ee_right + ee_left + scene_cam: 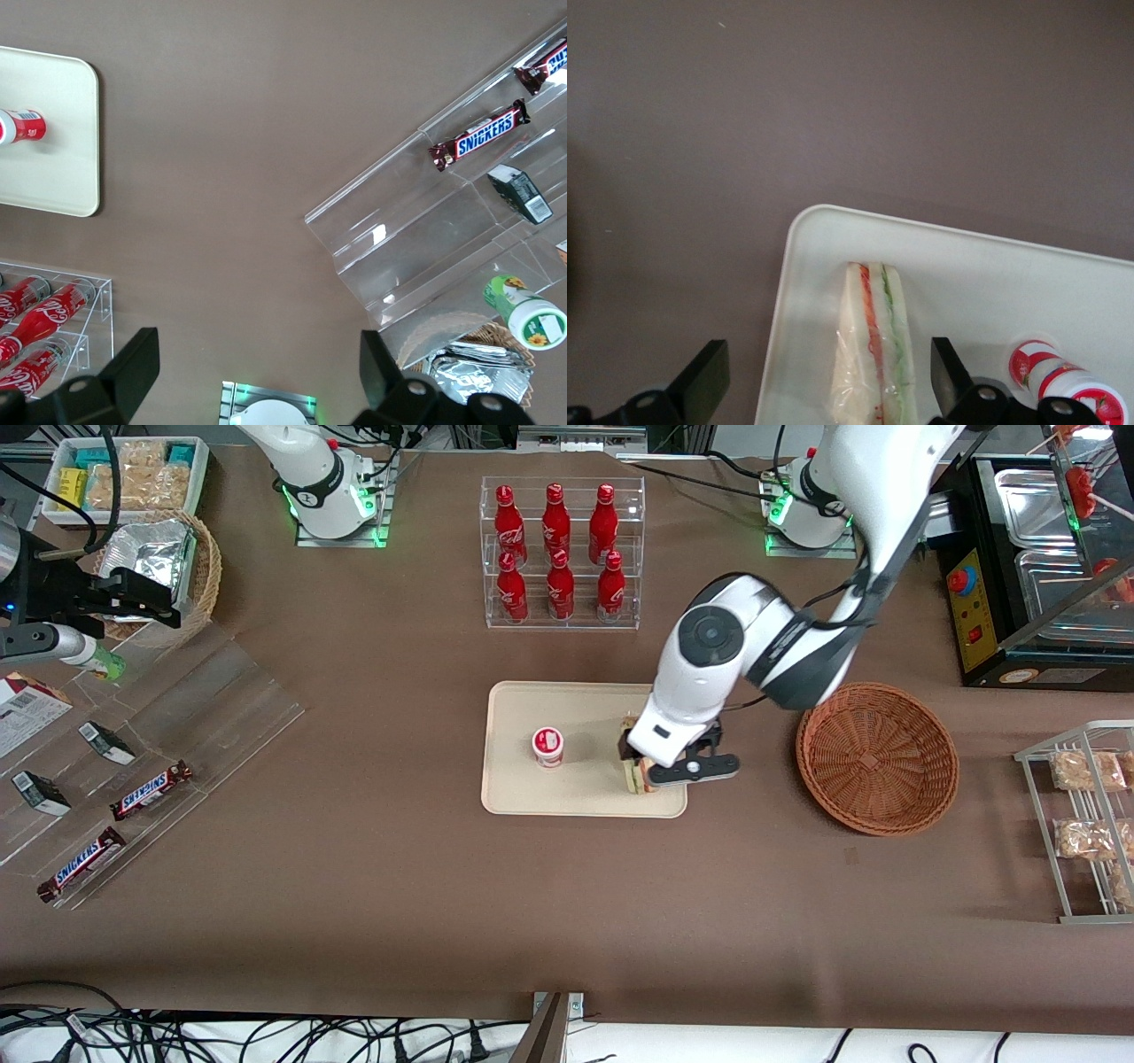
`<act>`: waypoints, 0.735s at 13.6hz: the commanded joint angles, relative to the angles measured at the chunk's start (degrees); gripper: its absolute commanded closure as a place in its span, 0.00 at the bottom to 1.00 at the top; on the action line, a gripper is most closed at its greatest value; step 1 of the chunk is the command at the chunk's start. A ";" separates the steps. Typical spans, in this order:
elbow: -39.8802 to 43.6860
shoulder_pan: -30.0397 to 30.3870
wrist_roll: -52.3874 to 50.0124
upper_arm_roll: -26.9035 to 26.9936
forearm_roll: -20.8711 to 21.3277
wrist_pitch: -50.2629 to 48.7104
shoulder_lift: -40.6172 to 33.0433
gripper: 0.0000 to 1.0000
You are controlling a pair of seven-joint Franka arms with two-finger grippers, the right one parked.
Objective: Place sandwich from basket to tray
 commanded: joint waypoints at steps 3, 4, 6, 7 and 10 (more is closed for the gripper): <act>0.55 5.49 -1.40 -0.22 -3.39 -9.97 -10.31 0.00; 0.90 6.81 -1.31 -0.14 -5.57 -10.51 -11.97 0.00; 1.00 9.37 -0.52 -0.22 -7.87 -13.30 -14.62 0.00; 1.08 9.64 -0.43 -0.22 -7.96 -14.98 -15.50 0.00; 1.00 11.30 -0.34 -0.22 -8.84 -16.31 -17.26 0.00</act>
